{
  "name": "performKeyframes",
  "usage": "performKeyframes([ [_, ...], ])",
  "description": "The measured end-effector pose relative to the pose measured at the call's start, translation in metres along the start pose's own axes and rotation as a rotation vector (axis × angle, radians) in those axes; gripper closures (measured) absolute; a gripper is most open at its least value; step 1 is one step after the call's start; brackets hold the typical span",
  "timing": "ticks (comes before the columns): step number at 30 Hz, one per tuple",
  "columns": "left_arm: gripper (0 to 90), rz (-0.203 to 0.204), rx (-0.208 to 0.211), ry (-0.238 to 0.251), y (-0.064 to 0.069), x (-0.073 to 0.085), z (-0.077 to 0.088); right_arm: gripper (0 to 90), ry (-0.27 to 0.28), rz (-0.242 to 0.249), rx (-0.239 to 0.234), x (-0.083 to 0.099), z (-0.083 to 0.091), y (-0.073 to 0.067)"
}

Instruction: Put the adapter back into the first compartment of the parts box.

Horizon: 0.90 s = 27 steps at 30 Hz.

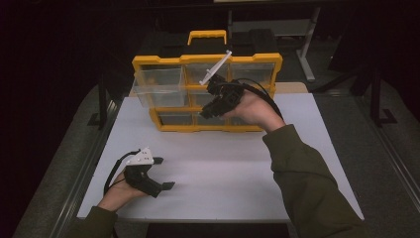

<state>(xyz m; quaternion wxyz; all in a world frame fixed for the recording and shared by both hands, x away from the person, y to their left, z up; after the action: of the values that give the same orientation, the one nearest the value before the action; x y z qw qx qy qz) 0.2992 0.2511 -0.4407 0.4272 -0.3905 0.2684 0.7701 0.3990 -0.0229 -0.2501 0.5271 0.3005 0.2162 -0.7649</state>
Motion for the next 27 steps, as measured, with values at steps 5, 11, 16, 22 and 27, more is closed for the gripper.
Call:
performKeyframes([
  [5,0.0,-0.001,0.0,0.001,0.0,0.0,0.0,75.4,0.012,0.011,0.007,-0.015,0.007,0.001],
  [11,0.0,-0.003,0.0,0.0,0.0,0.0,0.0,75.4,0.036,0.027,0.012,-0.034,0.015,0.002],
  [16,0.0,-0.001,0.001,0.0,0.0,0.0,0.0,75.5,0.048,0.034,0.022,-0.05,0.022,0.003],
  [22,0.0,-0.005,0.002,-0.003,0.0,0.0,0.0,75.5,0.059,0.043,0.027,-0.067,0.027,0.004],
  [27,0.0,-0.006,0.004,-0.002,0.001,0.0,0.0,75.4,0.074,0.044,0.027,-0.08,0.028,0.005],
])
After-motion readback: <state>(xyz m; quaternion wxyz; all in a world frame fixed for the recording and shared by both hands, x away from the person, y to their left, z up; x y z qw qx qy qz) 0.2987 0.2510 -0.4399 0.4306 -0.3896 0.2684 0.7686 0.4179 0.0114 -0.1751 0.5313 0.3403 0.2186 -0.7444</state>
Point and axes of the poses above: each handheld gripper's, and its own axes: z roughly backward along the jaws, x roughly out of its underside, y roughly to its right, the point moved 1 cm from there along -z, roughly forward along the jaws, and after that the axes turned 5 degrees about y, right-handed, at the moved point
